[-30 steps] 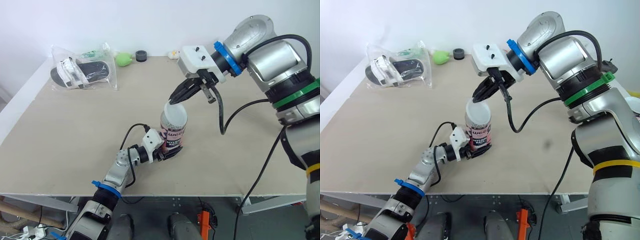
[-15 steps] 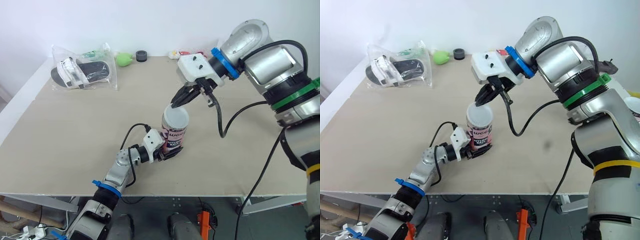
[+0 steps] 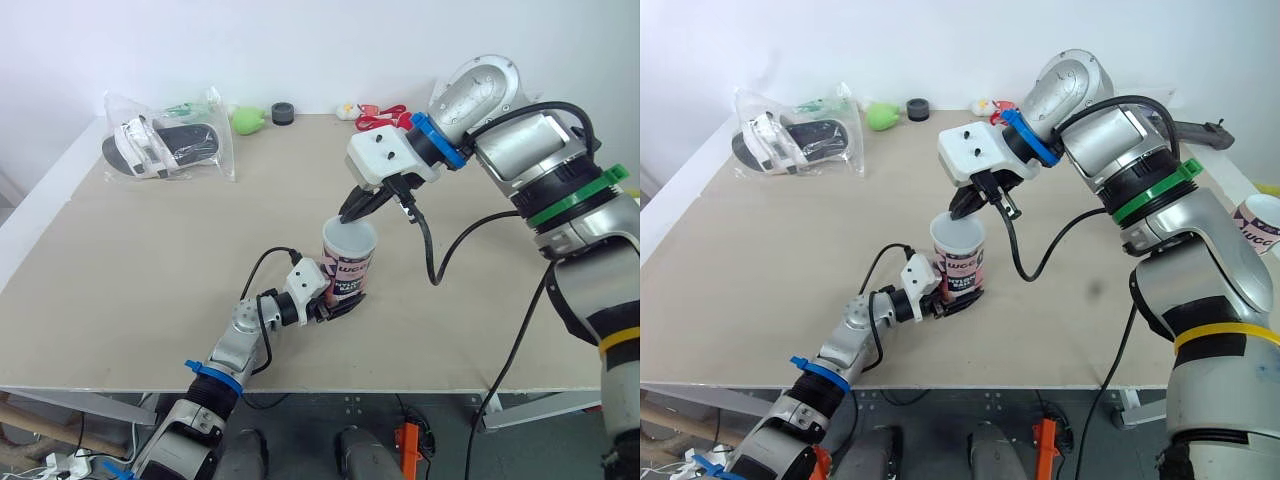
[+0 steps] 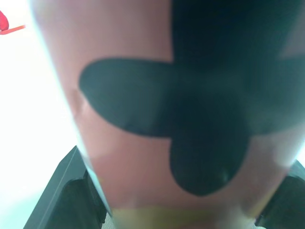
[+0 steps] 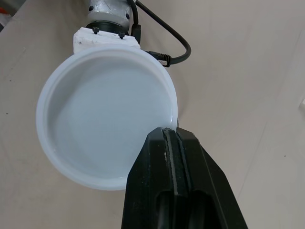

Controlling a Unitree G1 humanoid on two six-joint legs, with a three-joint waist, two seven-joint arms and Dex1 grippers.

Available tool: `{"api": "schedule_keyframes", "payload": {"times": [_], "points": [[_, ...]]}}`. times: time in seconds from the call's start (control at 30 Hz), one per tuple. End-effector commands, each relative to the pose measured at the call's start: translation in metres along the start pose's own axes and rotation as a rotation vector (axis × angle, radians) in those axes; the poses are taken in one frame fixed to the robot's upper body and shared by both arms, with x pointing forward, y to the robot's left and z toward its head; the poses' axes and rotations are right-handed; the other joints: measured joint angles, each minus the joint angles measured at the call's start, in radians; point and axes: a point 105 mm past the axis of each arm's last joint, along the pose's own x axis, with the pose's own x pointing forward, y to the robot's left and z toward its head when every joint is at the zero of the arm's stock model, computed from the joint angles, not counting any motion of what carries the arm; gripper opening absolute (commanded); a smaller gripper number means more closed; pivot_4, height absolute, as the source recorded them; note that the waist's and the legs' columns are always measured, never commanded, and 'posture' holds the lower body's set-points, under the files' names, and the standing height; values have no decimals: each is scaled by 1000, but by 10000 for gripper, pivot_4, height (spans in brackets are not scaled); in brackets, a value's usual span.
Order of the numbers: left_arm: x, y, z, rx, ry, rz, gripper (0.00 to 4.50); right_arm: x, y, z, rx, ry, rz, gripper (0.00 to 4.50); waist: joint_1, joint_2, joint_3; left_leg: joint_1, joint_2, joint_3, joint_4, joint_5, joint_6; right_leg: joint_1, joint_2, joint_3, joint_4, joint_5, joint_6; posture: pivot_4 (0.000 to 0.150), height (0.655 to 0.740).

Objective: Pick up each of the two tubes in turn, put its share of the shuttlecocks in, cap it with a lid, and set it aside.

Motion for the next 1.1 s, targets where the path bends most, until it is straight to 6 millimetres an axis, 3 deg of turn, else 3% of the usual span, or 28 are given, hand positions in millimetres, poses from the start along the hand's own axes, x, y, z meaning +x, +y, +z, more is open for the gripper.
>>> {"api": "schedule_keyframes", "payload": {"times": [0.03,0.07,0.23,0.33,0.47,0.6,0.8,1.1], "points": [[-7,-6,-26,-47,89,7,30706,1,5,-6,-2,35,35,6679,0,0,0,0,0,0,0,0,0,0,0,0,0,0,0,1500,7400],[-7,-6,-26,-47,89,7,30706,1,5,-6,-3,35,34,8579,0,0,0,0,0,0,0,0,0,0,0,0,0,0,0,1500,7400],[-7,-6,-26,-47,91,5,30706,-3,1,-2,-6,25,8,31913,0,0,-1,0,0,0,0,0,0,0,0,0,0,0,1,1500,7400],[-7,-6,-26,-47,91,4,30706,-7,-3,1,-5,12,-14,43498,0,0,-1,0,0,0,-1,0,0,0,0,0,0,0,1,1500,7400],[-7,-6,-26,-47,92,2,30706,-14,-7,8,-2,-10,-41,44356,0,0,-1,0,0,0,-1,0,0,0,0,0,0,0,1,1500,7400],[-7,-6,-25,-47,92,1,30706,-22,-9,19,-1,-64,-62,31928,0,0,-1,0,0,0,-1,0,0,-1,0,0,0,0,0,1500,7400],[-8,-6,-26,-50,93,0,30706,-25,-1,34,23,-155,-25,1853,0,0,-1,-1,0,0,-2,0,0,-1,0,0,0,0,1,1500,7400],[-8,-7,-26,-49,96,-3,30706,-6,18,26,88,-166,69,810,-1,0,-1,-1,0,0,-2,0,0,-2,0,0,0,-1,-1,1500,7400]]}}
